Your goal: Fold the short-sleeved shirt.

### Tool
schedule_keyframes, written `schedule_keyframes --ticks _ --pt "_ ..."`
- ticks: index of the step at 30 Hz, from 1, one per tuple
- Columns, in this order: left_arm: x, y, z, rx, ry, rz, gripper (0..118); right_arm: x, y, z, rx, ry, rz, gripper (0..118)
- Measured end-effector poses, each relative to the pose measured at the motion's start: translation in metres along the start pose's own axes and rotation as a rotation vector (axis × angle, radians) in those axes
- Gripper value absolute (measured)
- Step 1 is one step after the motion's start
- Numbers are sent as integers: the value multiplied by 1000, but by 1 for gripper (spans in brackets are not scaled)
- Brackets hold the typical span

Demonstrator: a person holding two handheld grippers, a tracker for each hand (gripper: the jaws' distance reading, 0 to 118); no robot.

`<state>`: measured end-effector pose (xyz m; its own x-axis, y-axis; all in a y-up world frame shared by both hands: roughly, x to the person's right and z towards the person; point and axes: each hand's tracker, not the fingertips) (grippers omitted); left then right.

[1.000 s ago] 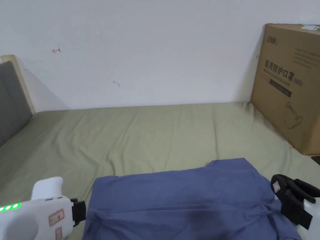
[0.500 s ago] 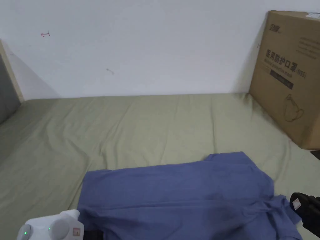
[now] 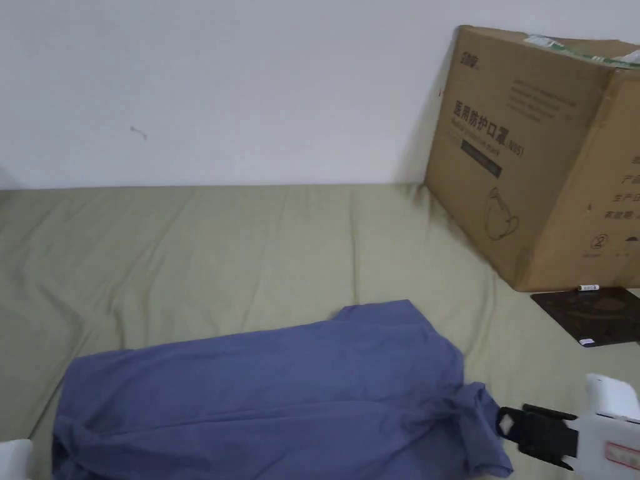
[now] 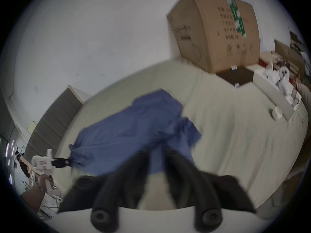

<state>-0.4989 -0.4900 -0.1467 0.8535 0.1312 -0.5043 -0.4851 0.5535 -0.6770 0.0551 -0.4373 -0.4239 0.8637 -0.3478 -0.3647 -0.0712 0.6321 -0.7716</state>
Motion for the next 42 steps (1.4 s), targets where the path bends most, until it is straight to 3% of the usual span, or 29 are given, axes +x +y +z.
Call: schedule_keyframes --ticks 1,2,4,5,6,7,9,10,11,12,13,14,16,18,19,27,31,37,38,39,40,41,42 --pt "-2 2 4 10 2 -4 6 6 4 -16 -53 -66 -5 103" --pt "1 6 9 13 -4 1 6 11 5 -33 -113 -132 -17 116" --pt "-4 9 12 7 -29 51 6 23 8 -60 -194 -196 -45 115" --pt "-6 9 13 6 -37 67 6 6 -5 -22 -209 -112 -87 115" --pt "-6 10 14 6 -35 68 6 6 -7 -22 -245 -116 -95 115" --pt "-6 10 13 2 -35 70 6 22 0 -57 -300 -140 -112 110" --pt "-7 7 8 -23 -27 61 6 16 -1 -55 -321 -148 -52 87" --pt "-5 7 5 -35 -24 55 6 7 -3 -44 -340 -138 -22 77" --pt "-6 5 3 -47 -23 56 6 16 6 -97 -344 -183 43 73" --pt "-7 4 0 -58 -22 58 6 13 8 -106 -334 -198 88 59" --pt "-7 3 -2 -70 -18 62 6 8 9 -103 -322 -180 119 15" --pt "-8 3 -4 -74 -15 67 6 3 12 -101 -328 -151 135 2" --pt "-9 3 -1 -75 -24 83 6 2 10 -86 -327 -215 129 2" --pt "-10 7 9 -60 -36 90 6 -7 15 -76 -329 -195 147 2" --pt "-10 10 16 -48 -45 90 6 1 14 -72 -320 -135 148 2" --pt "-27 0 96 -12 -71 25 6 9 -1 22 -279 -99 152 2" --pt "-46 -39 107 -110 -99 78 6 3 -34 47 -345 -75 170 2" --pt "-65 -79 59 -337 -153 119 6 10 -80 12 -471 -127 156 2" --pt "-68 -80 54 -347 -170 153 14 10 -81 9 -470 -134 140 3" --pt "-70 -80 54 -335 -169 173 31 18 -81 2 -468 -131 109 5" --pt "-73 -78 56 -335 -140 172 55 19 -78 4 -455 -129 72 8" --pt "-76 -77 59 -342 -117 168 73 18 -75 8 -446 -120 56 13" --pt "-78 -76 63 -341 -129 173 93 17 -71 12 -440 -124 58 31"
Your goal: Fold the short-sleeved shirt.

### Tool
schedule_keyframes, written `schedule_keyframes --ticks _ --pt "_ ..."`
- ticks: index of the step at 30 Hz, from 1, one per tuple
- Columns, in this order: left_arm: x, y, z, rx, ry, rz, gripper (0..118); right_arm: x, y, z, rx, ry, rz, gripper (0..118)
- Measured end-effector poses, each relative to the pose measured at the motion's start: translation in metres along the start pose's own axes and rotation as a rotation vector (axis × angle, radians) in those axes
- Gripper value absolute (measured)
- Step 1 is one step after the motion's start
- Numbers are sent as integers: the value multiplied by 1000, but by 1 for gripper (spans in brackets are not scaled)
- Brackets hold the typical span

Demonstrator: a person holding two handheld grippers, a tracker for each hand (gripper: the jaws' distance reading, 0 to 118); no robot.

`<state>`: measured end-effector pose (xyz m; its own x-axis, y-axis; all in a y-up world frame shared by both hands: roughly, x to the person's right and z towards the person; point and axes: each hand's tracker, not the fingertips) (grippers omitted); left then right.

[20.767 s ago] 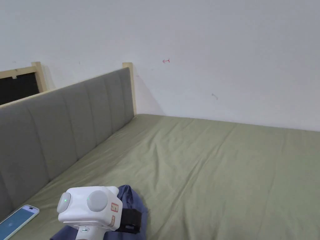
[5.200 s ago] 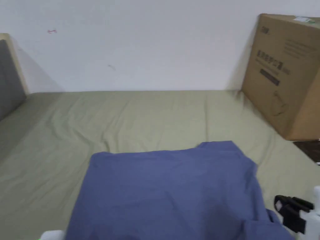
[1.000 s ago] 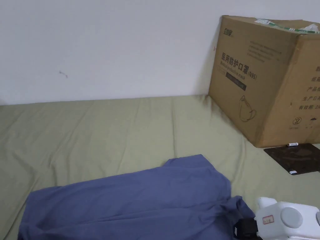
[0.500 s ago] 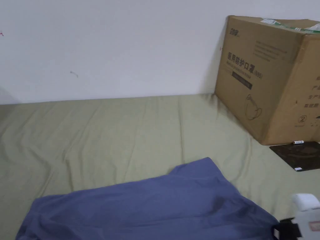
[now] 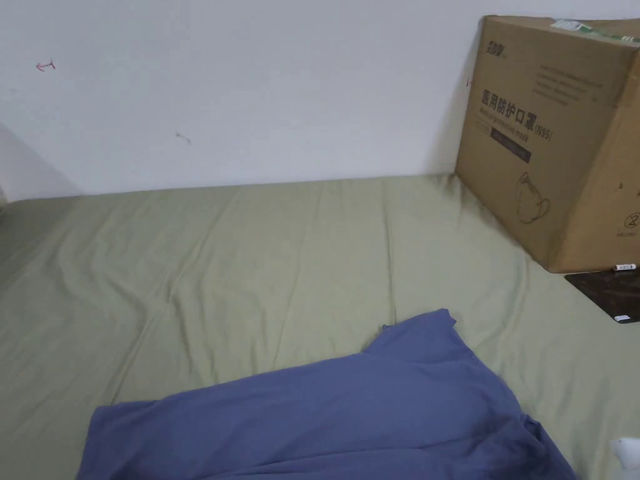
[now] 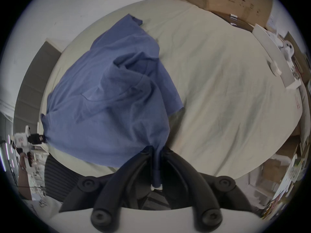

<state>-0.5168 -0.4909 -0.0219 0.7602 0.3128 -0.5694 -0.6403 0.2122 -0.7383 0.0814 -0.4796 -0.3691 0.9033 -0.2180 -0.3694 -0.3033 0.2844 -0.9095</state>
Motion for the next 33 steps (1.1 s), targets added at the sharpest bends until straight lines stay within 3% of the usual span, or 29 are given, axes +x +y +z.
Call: schedule_keyframes --ticks 1,2,3,6,9,14,16,17,18,19,20,23,28,30,33 --pt "-1 0 5 1 -2 1 108 -1 1 9 8 -20 0 75" --pt "-1 -1 9 5 8 1 107 -3 3 14 10 -76 5 101" --pt "-1 -1 17 22 23 -3 106 -5 5 18 3 -116 17 109" --pt "6 1 44 95 29 12 106 -19 8 39 67 -142 67 109" --pt "31 6 83 308 6 -19 106 -46 10 71 215 -46 78 109" --pt "100 3 141 890 -34 -251 106 -116 4 124 734 156 183 107" --pt "120 7 142 1011 -40 -255 101 -142 2 130 932 190 248 98" --pt "131 10 141 1059 -48 -240 91 -152 3 131 1016 206 258 80" --pt "138 14 139 1071 -74 -230 72 -162 7 130 1056 203 245 49" --pt "146 20 137 1073 -98 -222 32 -174 12 128 1080 190 224 8" --pt "149 28 128 1061 -91 -222 0 -184 16 126 1099 179 206 5" --pt "158 34 115 1068 -104 -233 0 -189 34 111 1085 240 198 4" --pt "153 65 109 1012 -68 -279 0 -195 60 97 1066 257 215 4" --pt "137 98 101 880 -35 -238 0 -197 72 89 1060 280 204 4" --pt "95 163 65 482 -29 -87 0 -198 89 79 1019 385 183 4"
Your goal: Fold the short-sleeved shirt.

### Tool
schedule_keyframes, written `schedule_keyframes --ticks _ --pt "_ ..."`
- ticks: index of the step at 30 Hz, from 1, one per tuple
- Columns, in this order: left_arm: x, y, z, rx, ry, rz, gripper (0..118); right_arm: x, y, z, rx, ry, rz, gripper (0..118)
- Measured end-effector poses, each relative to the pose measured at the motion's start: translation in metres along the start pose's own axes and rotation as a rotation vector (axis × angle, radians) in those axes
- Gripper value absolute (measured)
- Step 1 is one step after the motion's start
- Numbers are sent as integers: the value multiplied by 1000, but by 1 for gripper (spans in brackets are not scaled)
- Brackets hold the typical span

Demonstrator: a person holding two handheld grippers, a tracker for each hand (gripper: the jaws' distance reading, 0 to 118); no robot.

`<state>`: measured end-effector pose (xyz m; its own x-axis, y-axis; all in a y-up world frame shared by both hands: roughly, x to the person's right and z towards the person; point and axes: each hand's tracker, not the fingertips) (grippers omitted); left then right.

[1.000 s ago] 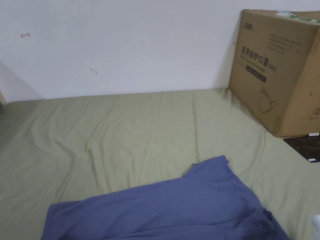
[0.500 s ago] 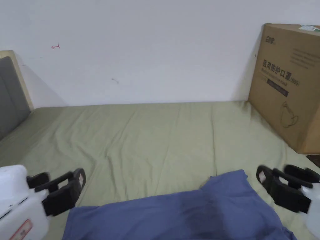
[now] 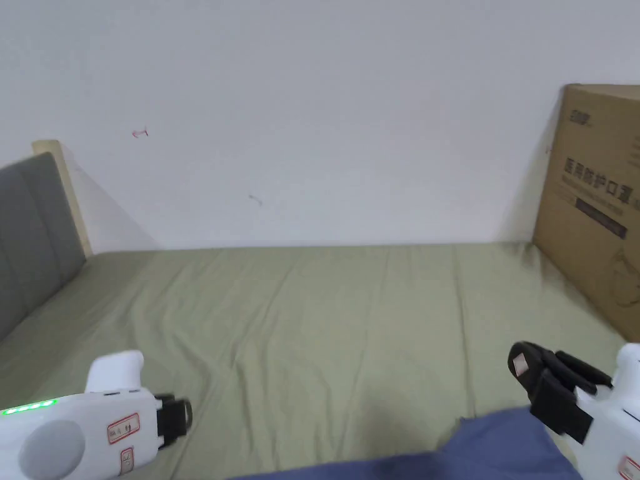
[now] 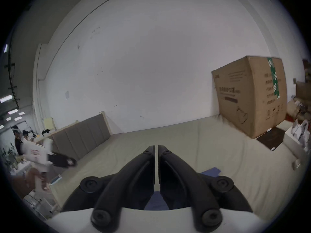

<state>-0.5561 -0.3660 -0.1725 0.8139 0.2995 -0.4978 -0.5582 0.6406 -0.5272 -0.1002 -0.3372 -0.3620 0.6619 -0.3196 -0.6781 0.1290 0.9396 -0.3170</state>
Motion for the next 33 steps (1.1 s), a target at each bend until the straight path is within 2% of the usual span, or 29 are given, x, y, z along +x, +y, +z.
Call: schedule_keyframes --ticks 2,3,4,6,8,9,14,16,17,18,20,22,23,24,25,26,27,28,31,33 --pt "-37 5 -40 -152 -12 37 3 2 -4 -11 -26 10 -11 4" --pt "-48 6 -54 -188 14 32 26 1 -7 -15 -49 -4 -1 4" --pt "-60 4 -67 -213 60 41 88 0 -11 -19 -85 -7 5 4" --pt "-80 -3 -96 -265 138 34 109 4 -20 -24 -145 0 -21 4" --pt "-87 -15 -115 -277 113 27 116 9 -29 -25 -181 -11 -30 4" --pt "-91 -20 -126 -314 142 13 112 11 -33 -25 -199 -17 -27 4" --pt "-101 -53 -173 -376 197 -102 114 29 -46 -26 -293 -88 40 4" --pt "-86 -63 -162 -281 248 -164 115 40 -46 -26 -306 -94 16 4" --pt "-80 -65 -160 -274 275 -177 113 49 -46 -27 -319 -93 -17 4" --pt "-76 -65 -154 -247 267 -201 105 58 -44 -30 -334 -98 -44 4" --pt "-66 -64 -137 -213 237 -254 66 82 -40 -43 -379 -130 -75 4" --pt "-61 -57 -126 -207 187 -279 3 112 -35 -62 -428 -180 -87 5" --pt "-57 -52 -118 -212 197 -280 2 128 -33 -73 -459 -227 -99 6" --pt "-59 -45 -112 -211 144 -247 2 143 -31 -85 -485 -283 -106 10" --pt "-59 -41 -105 -198 91 -186 2 158 -30 -100 -518 -324 -127 39" --pt "-58 -36 -98 -167 85 -155 2 175 -29 -117 -578 -344 -163 76" --pt "-59 -32 -96 -151 88 -143 2 185 -32 -131 -611 -371 -186 106" --pt "-59 -28 -90 -144 87 -143 2 196 -36 -151 -694 -405 -193 117" --pt "-52 -23 -78 -118 71 -143 2 220 -49 -197 -817 -414 -162 117" --pt "-49 -22 -76 -116 73 -158 2 226 -65 -223 -908 -430 -110 115"
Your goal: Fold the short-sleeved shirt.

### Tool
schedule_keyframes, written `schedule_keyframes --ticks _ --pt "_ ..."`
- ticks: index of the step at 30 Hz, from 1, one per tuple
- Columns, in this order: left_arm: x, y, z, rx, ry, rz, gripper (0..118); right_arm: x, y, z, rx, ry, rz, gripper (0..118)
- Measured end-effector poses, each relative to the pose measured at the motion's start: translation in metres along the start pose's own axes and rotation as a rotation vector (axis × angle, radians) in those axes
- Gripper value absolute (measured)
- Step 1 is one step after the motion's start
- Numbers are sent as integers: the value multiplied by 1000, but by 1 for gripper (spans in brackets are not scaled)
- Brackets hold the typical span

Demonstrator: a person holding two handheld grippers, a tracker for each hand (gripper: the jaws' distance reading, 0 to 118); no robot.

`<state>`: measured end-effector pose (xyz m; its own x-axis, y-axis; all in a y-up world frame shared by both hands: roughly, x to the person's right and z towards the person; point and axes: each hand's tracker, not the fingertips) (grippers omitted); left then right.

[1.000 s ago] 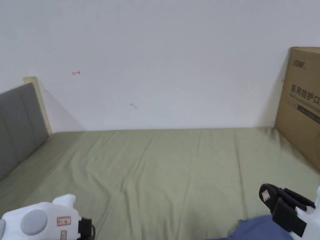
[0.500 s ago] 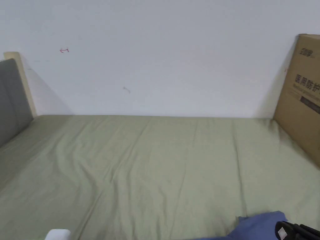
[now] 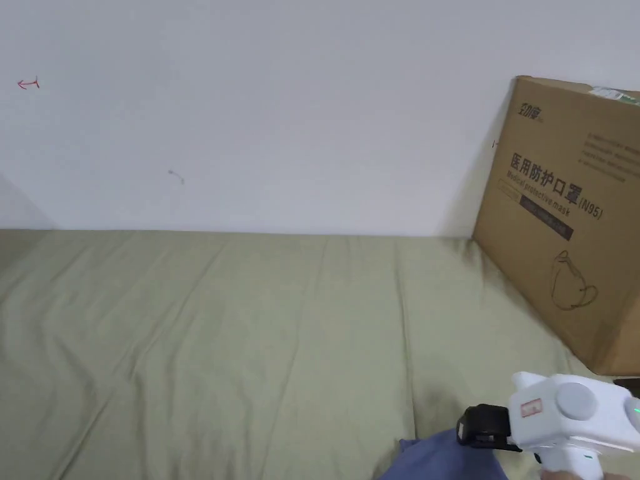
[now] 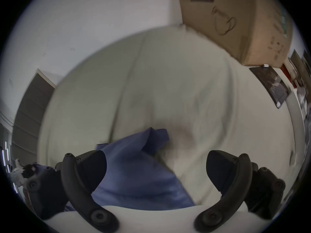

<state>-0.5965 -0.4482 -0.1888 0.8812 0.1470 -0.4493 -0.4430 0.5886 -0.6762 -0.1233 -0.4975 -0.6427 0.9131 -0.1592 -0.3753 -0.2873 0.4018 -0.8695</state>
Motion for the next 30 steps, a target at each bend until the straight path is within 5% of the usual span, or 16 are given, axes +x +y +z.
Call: schedule_keyframes --ticks 4,6,7,10,21,30 --pt "2 -3 -6 -25 18 5 2 -16 -5 -32 -143 -1 112 104" --pt "-2 -6 -12 -41 14 27 2 -23 -14 -18 -39 -52 168 95" --pt "-4 -7 -15 -49 12 41 2 -24 -19 -8 -16 -19 176 81" --pt "-11 -11 -23 -65 9 92 2 -27 -29 8 -13 68 170 1" --pt "-14 6 2 143 -61 123 2 -19 -25 105 343 91 24 1" --pt "-17 -13 54 72 -133 27 2 12 -128 180 369 154 -9 1"
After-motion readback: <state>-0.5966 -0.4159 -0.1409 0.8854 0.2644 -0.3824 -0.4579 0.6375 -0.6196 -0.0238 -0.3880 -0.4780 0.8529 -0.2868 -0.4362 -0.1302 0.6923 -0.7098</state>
